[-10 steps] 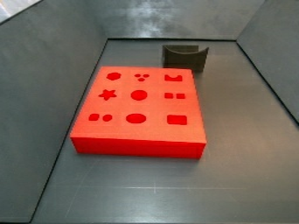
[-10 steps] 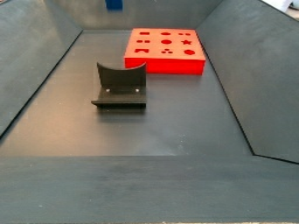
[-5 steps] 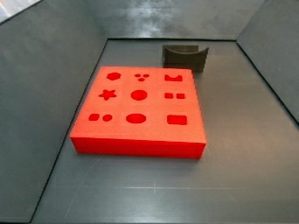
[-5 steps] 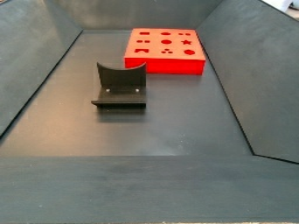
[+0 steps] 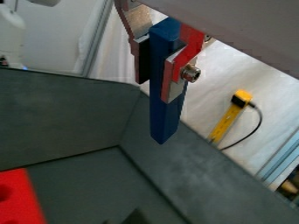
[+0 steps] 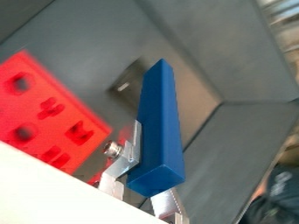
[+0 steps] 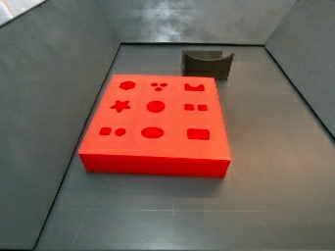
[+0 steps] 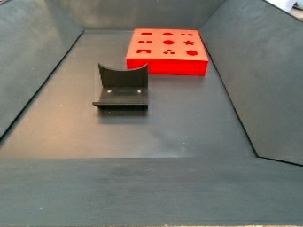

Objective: Pick up the rectangle object. Move up. Place the rectangle object on the fixture. Regrasp the rectangle object. Move to above the board. Insert the rectangle object.
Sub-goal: Move to above the board, then insert the rectangle object.

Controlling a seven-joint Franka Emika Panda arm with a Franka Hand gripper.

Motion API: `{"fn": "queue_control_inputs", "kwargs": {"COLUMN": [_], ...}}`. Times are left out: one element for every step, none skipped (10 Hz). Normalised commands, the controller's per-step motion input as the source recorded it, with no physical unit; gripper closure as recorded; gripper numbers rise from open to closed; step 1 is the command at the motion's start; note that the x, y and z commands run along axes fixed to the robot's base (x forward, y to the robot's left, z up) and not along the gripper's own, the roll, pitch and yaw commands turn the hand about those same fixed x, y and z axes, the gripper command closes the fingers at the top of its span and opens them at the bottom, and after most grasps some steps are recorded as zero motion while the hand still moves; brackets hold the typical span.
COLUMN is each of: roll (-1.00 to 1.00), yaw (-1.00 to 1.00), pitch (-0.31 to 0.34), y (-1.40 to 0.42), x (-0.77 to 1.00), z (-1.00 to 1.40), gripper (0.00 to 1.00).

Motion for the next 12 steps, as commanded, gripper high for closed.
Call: {"fn": "queue_control_inputs", "kwargs": {"roll": [-1.0, -1.0, -1.0, -1.0, -1.0, -1.0, -0.9, -0.68, -0.42, -0.32, 0.04, 0.0], "yaw": [-0.15, -0.15, -0.15, -0.15, -0.15, -0.15, -0.12, -0.08, -0.04, -0.03, 0.0, -0.04], "pitch": [-0.031, -0.029, -0.023, -0.017, -0.019, -0.021, -0.011, -0.009, -0.012, -0.018, -0.011, 0.0], "y": [-1.0, -1.0, -1.0, -0.94, -0.63, -0.43, -0.18, -0.1, -0.05, -0.04, -0.01, 0.0], "x": [-0.47, -0.48, -0.5, -0.5, -0.36, -0.27, -0.14, -0.1, -0.07, -0.05, 0.09, 0.09], "z": [-0.07, -0.06, -0.06, -0.06, -0.04, -0.03, -0.02, -0.01, -0.01, 0.0, -0.14, -0.01], "gripper": [1.0, 1.0, 1.0, 1.0, 1.0, 1.0, 1.0, 1.0, 1.0, 1.0, 1.0, 1.0]}}
